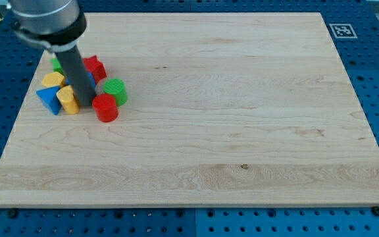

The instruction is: Separate the green circle from the red circle

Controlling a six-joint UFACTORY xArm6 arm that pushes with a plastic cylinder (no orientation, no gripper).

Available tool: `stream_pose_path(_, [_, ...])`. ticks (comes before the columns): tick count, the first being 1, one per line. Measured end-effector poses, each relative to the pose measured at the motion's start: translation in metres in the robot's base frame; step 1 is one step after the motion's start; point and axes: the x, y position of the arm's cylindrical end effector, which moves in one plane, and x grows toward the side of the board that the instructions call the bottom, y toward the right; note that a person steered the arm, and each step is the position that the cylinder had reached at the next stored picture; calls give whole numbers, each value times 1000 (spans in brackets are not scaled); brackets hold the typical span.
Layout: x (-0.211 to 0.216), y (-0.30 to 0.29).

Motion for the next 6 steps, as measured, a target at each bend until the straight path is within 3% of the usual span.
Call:
stream_pose_path(2, [-50, 28])
stream_pose_path(4, [21, 61])
stream_pose_path(6, [27, 125])
